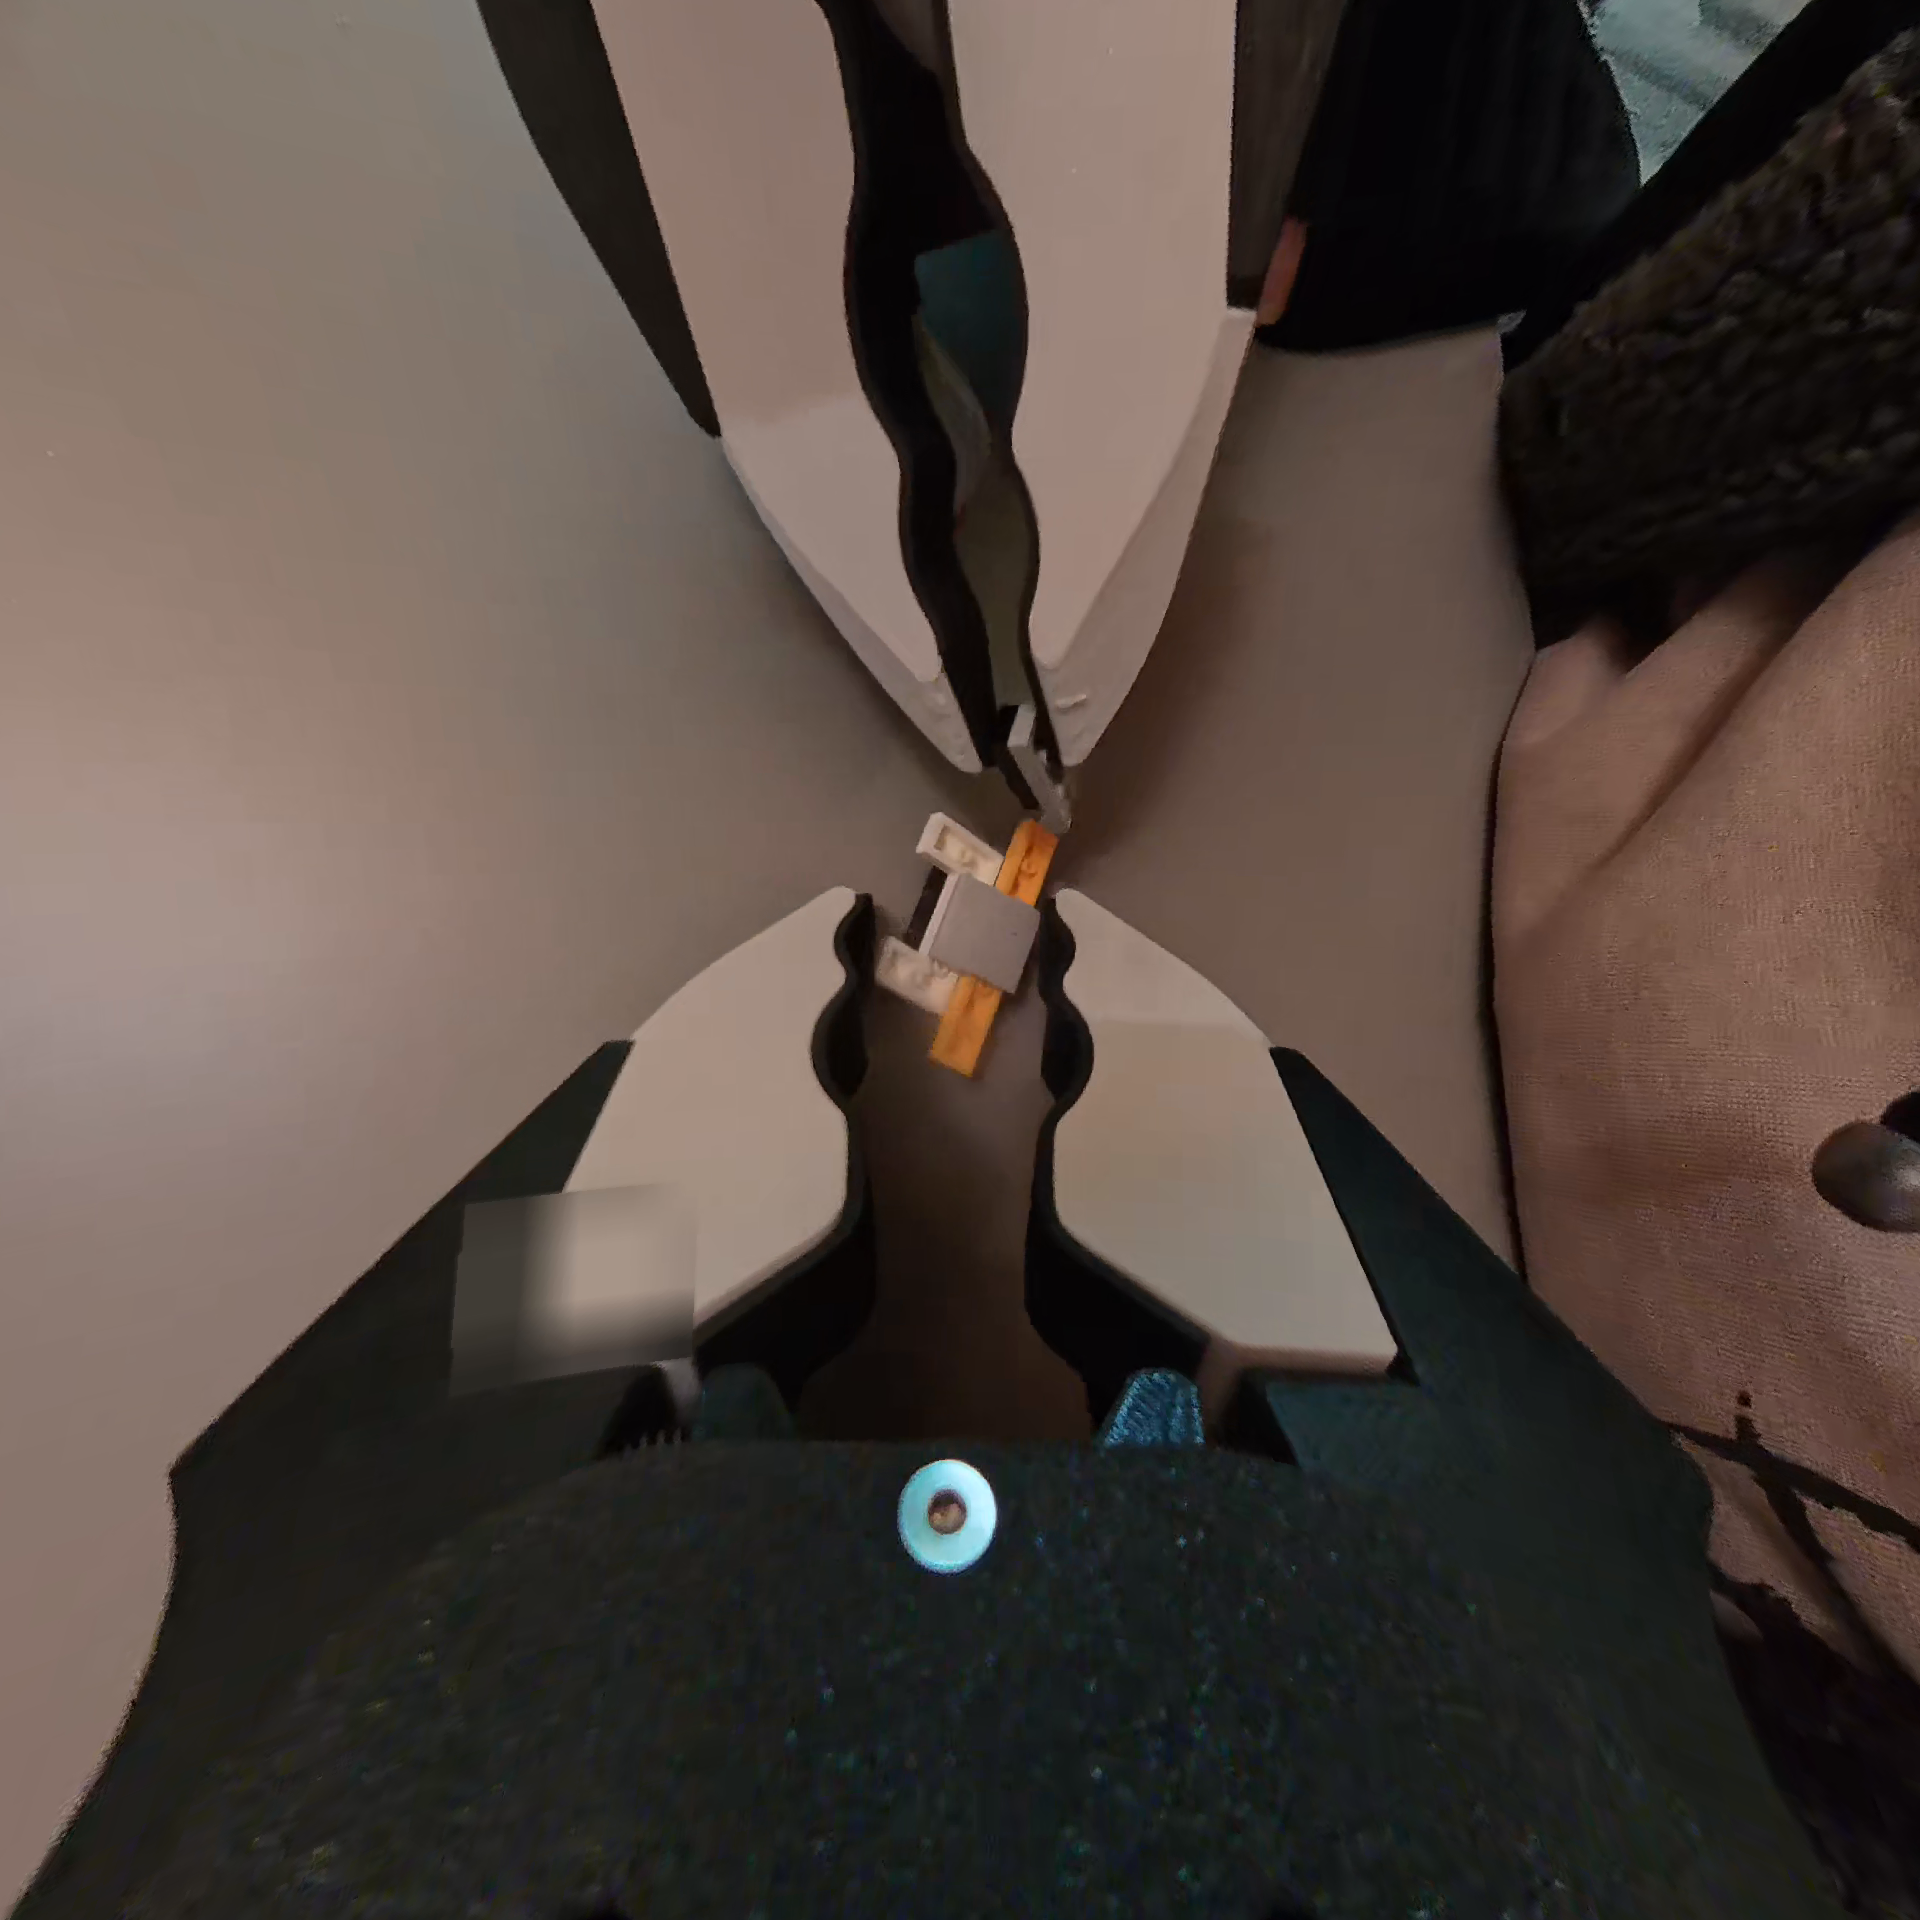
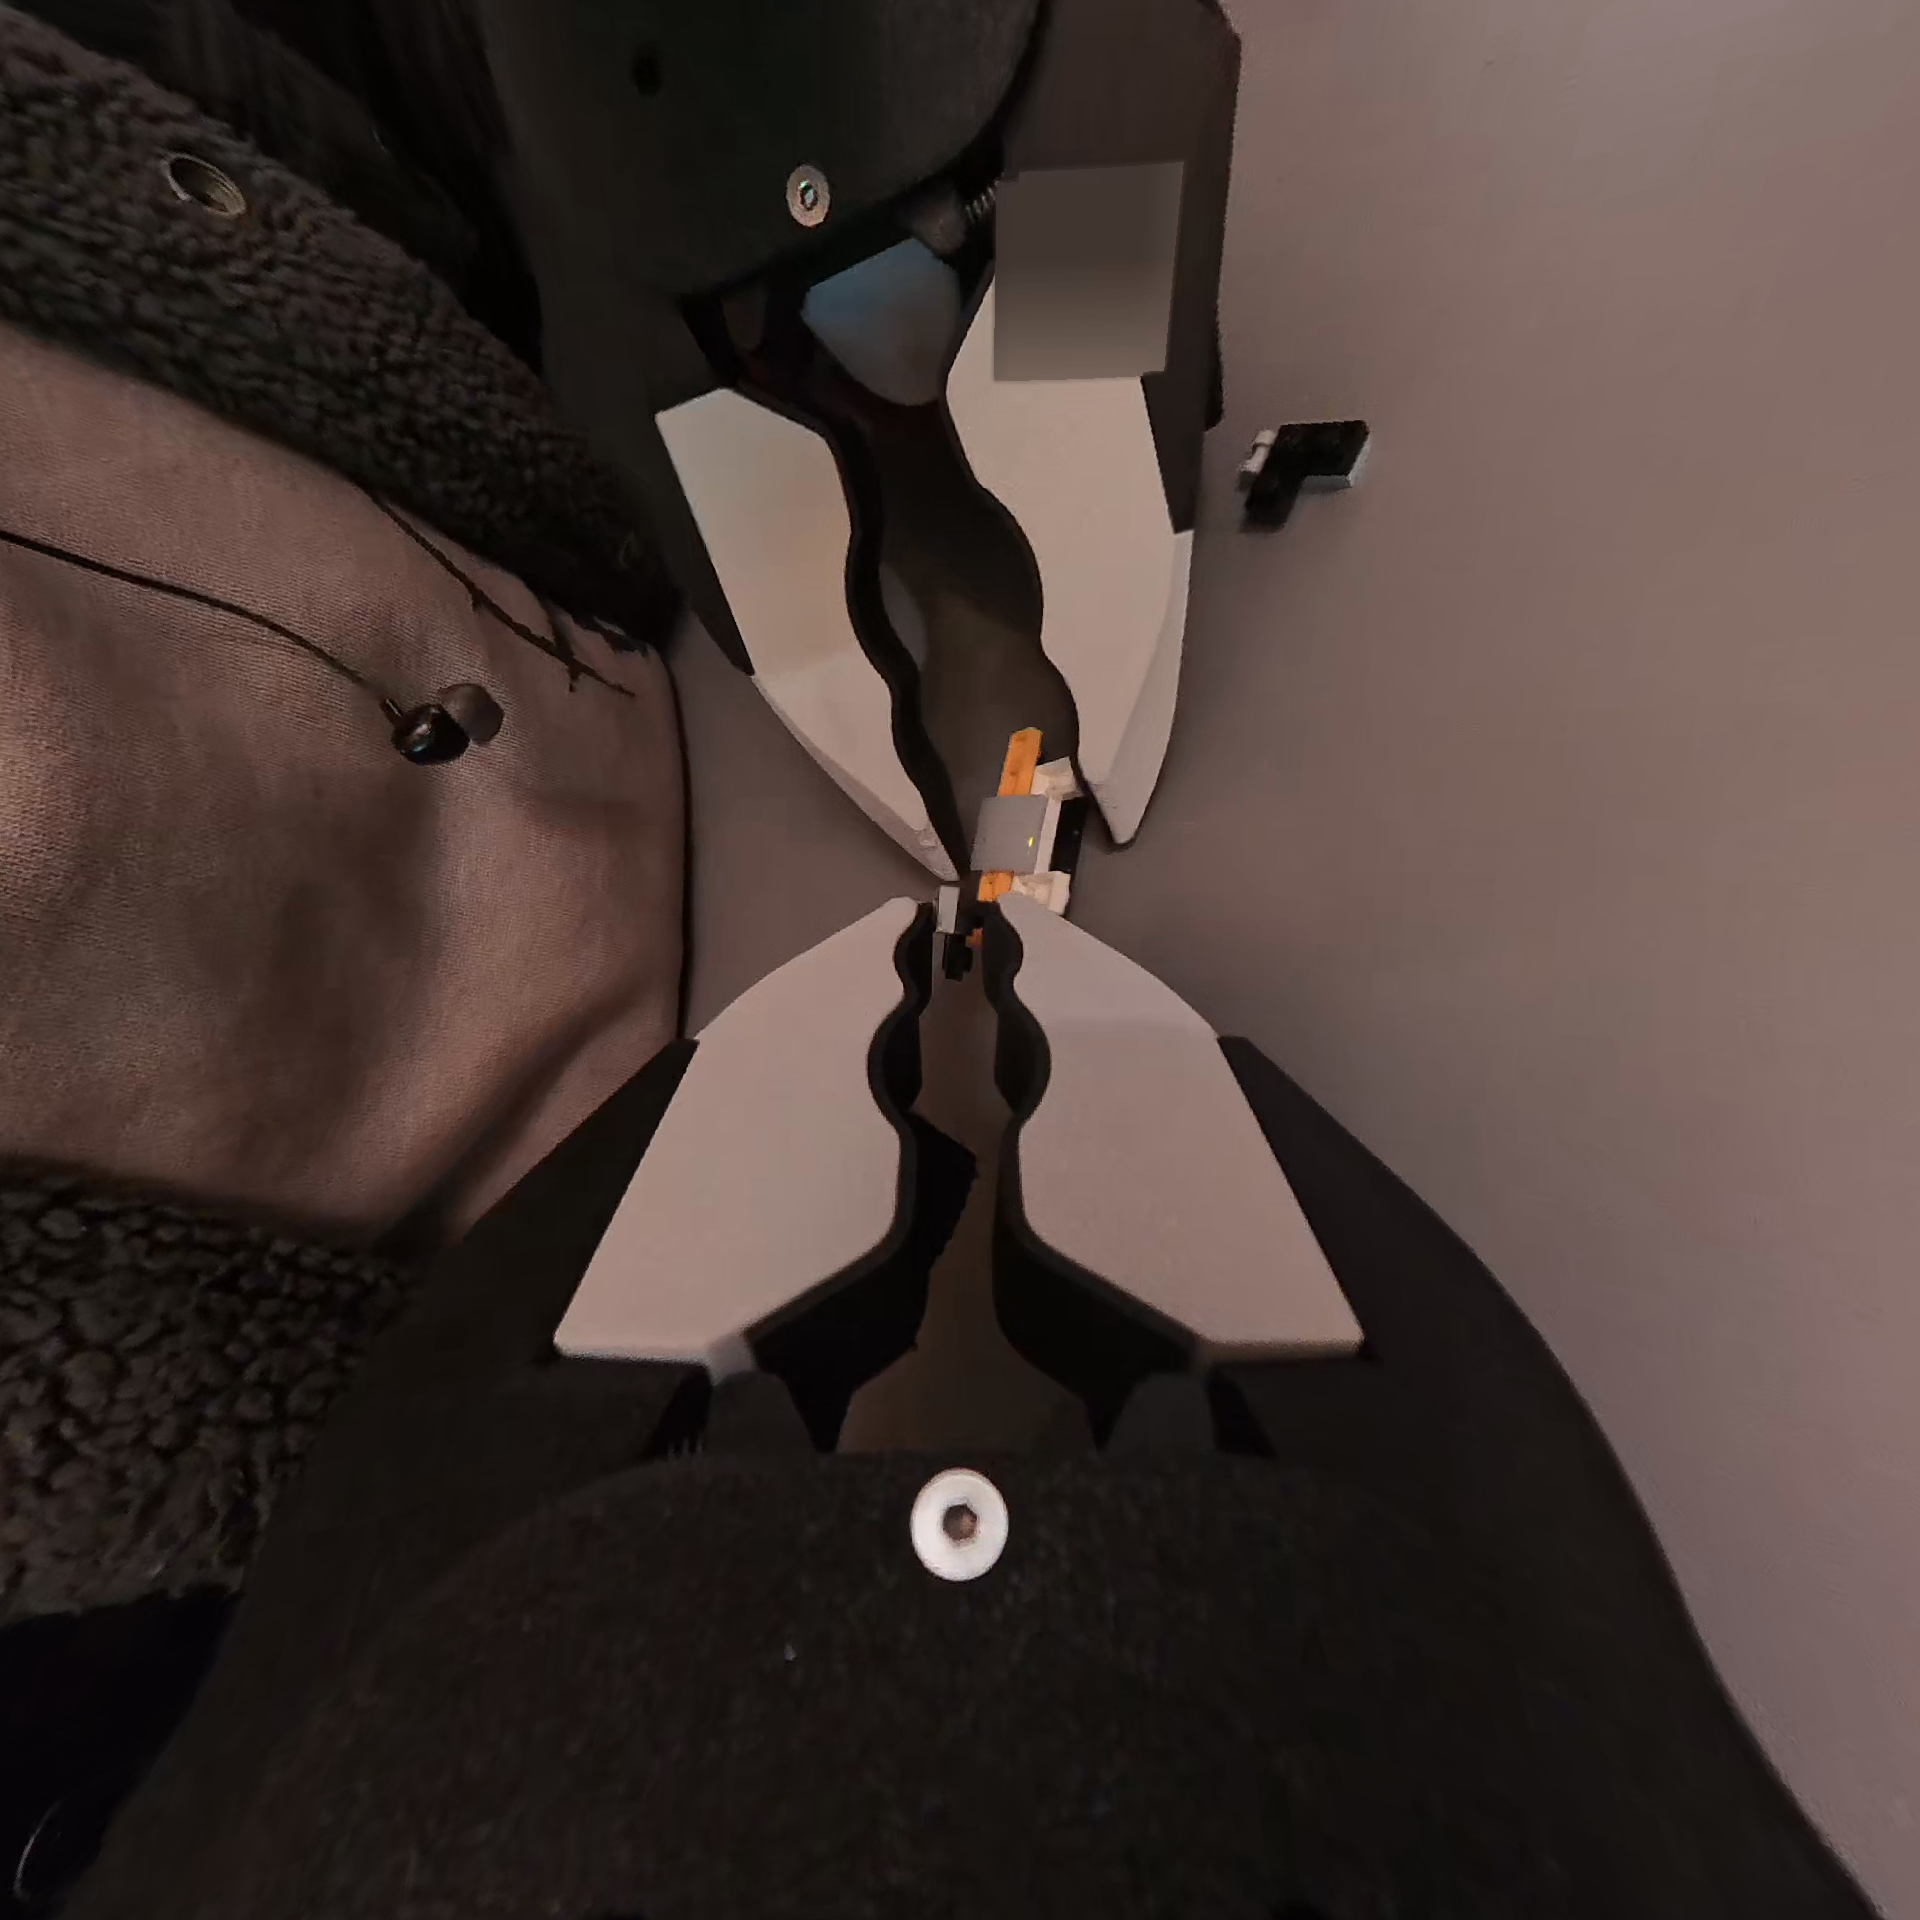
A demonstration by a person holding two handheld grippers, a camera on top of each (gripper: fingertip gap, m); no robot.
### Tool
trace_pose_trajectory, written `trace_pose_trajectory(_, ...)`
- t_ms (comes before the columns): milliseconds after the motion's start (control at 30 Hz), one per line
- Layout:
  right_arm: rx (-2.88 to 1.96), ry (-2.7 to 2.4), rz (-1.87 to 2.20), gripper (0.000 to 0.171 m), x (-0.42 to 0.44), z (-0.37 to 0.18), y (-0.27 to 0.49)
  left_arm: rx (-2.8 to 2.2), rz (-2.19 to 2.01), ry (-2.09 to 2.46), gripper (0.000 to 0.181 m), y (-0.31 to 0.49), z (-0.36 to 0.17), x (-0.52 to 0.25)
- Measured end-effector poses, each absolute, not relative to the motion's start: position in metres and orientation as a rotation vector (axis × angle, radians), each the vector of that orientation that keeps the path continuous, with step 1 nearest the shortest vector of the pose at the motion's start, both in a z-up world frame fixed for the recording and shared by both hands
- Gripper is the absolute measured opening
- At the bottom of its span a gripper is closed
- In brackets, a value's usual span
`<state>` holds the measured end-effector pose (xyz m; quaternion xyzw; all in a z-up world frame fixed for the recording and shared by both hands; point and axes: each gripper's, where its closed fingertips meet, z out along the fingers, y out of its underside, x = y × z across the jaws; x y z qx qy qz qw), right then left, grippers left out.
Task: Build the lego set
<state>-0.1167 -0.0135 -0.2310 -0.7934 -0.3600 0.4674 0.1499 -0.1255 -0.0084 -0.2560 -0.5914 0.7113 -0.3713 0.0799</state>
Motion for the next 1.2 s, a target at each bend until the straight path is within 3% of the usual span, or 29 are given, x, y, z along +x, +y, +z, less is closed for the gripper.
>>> trace_pose_trajectory(700, -2.456, -1.104, 1.366, 0.009, -0.123, -0.245, -0.011, -1.575, -1.058, 2.073, 0.025, -0.019, -0.254, -0.127)
trace_pose_trajectory(767, -2.468, -1.127, 1.365, 0.009, -0.122, -0.247, -0.009, -1.545, -1.081, 2.076, 0.016, -0.022, -0.253, -0.127)
trace_pose_trajectory(900, -2.465, -1.198, 1.36, 0.009, -0.122, -0.247, -0.01, -1.549, -1.098, 2.074, 0.016, -0.021, -0.252, -0.127)
trace_pose_trajectory(1200, -2.608, -1.086, 1.556, 0.009, -0.12, -0.25, -0.007, -1.563, -1.138, 2.064, 0.016, -0.02, -0.251, -0.127)
